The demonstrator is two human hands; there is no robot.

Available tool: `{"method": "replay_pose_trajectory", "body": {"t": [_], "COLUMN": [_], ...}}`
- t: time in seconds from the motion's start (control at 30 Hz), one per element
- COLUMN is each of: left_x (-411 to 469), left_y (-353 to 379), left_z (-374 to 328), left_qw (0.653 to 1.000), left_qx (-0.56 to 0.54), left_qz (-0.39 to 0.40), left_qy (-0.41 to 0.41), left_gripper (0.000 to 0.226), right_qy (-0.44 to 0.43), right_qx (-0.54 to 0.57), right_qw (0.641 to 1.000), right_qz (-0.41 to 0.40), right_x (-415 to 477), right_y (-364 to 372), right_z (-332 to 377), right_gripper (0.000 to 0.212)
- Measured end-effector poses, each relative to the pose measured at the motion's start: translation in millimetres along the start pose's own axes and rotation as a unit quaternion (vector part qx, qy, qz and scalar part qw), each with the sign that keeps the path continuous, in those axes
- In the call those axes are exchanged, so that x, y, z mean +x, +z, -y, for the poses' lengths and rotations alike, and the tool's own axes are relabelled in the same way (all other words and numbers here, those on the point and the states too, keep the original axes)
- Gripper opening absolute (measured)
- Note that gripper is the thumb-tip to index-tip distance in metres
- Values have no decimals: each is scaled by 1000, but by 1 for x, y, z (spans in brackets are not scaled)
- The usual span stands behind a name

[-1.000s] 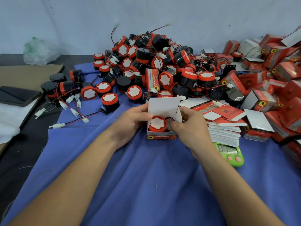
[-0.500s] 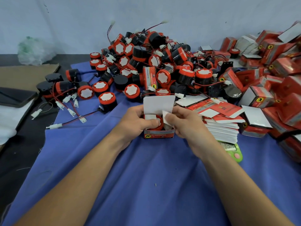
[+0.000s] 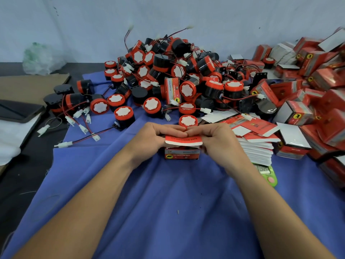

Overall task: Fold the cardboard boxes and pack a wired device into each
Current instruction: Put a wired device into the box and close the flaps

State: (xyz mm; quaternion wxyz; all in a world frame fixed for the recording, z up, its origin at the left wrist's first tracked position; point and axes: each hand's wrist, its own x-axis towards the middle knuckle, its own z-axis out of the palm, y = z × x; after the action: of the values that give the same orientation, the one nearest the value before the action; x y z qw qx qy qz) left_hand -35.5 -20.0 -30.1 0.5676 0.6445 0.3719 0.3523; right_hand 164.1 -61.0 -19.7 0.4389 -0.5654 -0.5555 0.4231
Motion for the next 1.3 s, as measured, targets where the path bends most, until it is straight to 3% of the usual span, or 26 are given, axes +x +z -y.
{"method": "replay_pose_trajectory", "body": {"t": [0.1,0.23,0.33,0.47,0.63,0.77,1.0,1.3], "left_x": [-1,-4,-8,-9,-8,-12,-7,-12], "left_y": [-14,-20,-19,-16,-15,-18,-17,-16], "left_z": [-3,0,7,8,5,5,4,3], "left_qw": [997,992,986,983,985,988,994,997], "left_qx": [33,80,146,175,166,145,104,64], "left_qz": [71,95,73,32,-6,38,17,46], "left_qy": [-24,-8,18,42,54,45,42,27], "left_gripper": [48,47,49,41,22,38,27,37], "right_qy": [0,-26,-29,-36,-36,-34,-47,-7], "right_qx": [-49,-158,-237,-235,-228,-220,-206,-161], "right_qw": [997,983,966,969,968,970,975,985], "right_qz": [66,89,97,66,97,102,62,67], "right_x": [-7,-12,-16,-15,-15,-16,-16,-19], "right_y": [-10,-17,-18,-12,-16,-17,-11,-11], "right_z": [8,8,11,16,16,20,15,12], "right_gripper": [63,38,53,49,40,33,25,24]}}
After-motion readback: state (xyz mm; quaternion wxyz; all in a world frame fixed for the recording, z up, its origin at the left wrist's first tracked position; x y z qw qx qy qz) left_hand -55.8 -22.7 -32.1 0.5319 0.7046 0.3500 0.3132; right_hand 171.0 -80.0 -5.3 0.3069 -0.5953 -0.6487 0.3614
